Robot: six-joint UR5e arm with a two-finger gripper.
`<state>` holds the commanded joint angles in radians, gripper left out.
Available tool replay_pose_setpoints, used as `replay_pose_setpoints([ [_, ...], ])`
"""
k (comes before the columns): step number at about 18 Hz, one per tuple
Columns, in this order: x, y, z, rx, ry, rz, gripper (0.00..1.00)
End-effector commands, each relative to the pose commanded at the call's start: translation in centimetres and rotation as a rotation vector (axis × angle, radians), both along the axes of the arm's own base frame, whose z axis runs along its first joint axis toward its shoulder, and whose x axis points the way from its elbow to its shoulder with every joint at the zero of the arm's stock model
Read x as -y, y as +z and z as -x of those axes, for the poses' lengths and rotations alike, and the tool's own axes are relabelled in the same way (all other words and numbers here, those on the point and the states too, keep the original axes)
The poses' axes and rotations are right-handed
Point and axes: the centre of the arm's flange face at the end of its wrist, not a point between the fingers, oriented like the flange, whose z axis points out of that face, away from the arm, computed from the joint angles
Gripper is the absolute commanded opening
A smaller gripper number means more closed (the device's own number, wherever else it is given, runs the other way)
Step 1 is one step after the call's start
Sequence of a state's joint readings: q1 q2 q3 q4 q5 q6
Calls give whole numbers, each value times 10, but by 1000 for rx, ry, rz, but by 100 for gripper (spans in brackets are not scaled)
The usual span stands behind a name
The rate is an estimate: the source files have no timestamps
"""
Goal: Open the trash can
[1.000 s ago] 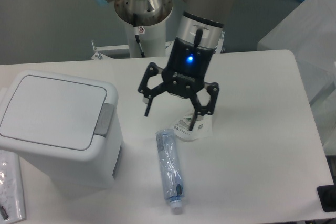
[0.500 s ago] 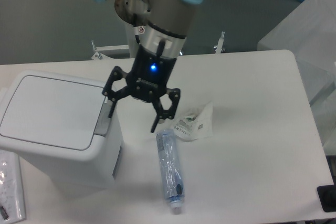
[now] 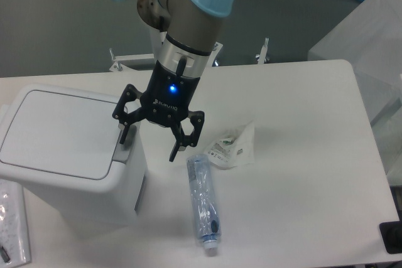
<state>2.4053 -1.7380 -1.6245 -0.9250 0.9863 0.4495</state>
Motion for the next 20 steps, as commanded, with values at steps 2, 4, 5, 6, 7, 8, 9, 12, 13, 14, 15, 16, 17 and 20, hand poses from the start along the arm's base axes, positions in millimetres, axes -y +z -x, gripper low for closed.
replay_pose_setpoints([
  [2,-1,-2,1,2,0,2,100],
  [4,-1,-3,1,3,0,3,100],
  [5,-2,-4,2,5,0,4,100],
  [6,-2,-5,2,6,0,5,100],
  [7,-2,-6,2,6,0,5,100],
  [8,-2,-6,2,6,0,5,100],
  [9,-2,-7,3,7,0,6,100],
  [12,-2,-8,3,9,1,7,100],
  [13,-3,-7,3,8,1,6,100],
  [14,-3,-6,3,8,1,6,100],
  [15,-3,-5,3,6,1,4,100],
  [16,-3,-1,3,1,2,-3,100],
  [17,-3,1,4,-5,1,-5,100],
  [20,-3,11,8,-30,5,-27,100],
])
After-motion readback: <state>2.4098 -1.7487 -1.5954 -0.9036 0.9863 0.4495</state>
